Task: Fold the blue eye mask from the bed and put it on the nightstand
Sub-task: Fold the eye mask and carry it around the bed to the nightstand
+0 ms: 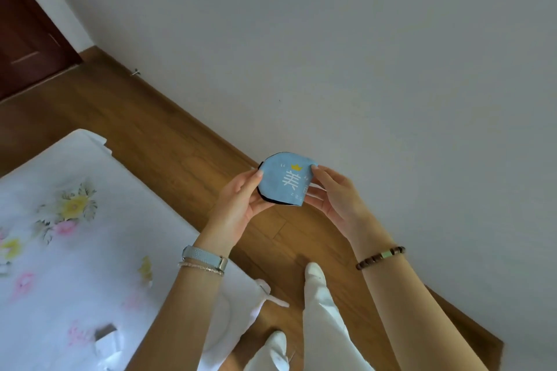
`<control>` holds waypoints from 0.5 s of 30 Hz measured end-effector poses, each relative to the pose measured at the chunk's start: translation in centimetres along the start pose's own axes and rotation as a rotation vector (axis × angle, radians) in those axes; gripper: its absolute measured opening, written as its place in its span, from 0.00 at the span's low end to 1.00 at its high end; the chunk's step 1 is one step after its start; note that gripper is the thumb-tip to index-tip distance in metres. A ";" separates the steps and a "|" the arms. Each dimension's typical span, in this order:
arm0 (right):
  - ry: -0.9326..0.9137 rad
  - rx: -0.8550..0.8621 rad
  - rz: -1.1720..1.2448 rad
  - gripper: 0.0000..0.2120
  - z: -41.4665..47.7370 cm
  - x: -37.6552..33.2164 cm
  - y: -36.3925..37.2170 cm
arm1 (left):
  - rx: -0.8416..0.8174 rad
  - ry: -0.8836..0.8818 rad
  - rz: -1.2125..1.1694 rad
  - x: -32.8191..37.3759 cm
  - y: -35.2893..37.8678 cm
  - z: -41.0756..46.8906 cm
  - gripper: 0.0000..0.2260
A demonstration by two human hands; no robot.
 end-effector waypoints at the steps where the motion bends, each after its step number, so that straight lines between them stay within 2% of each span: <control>1: 0.007 -0.018 -0.011 0.13 1.1 -0.9 0.2 | 0.022 0.008 0.000 0.1 -0.1 0.9 0.17; 6: 0.052 -0.080 -0.110 0.14 6.7 -5.4 1.3 | 0.180 0.062 -0.012 0.4 0.1 5.8 0.12; 12: 0.094 -0.182 -0.256 0.15 12.1 -10.3 3.0 | 0.330 0.103 -0.072 0.8 0.2 10.5 0.15; 15: 0.109 -0.230 -0.302 0.15 14.4 -12.1 4.5 | 0.390 0.133 -0.092 1.3 -0.3 12.3 0.13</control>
Point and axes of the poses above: each hand's wrist, its own z-axis towards the middle knuckle, its own y-axis out of the palm, x = y × z, the point moved 6 cm from there along z, towards the middle knuckle, and after that the axes turned 14 degrees about y, right-handed, at the moved point
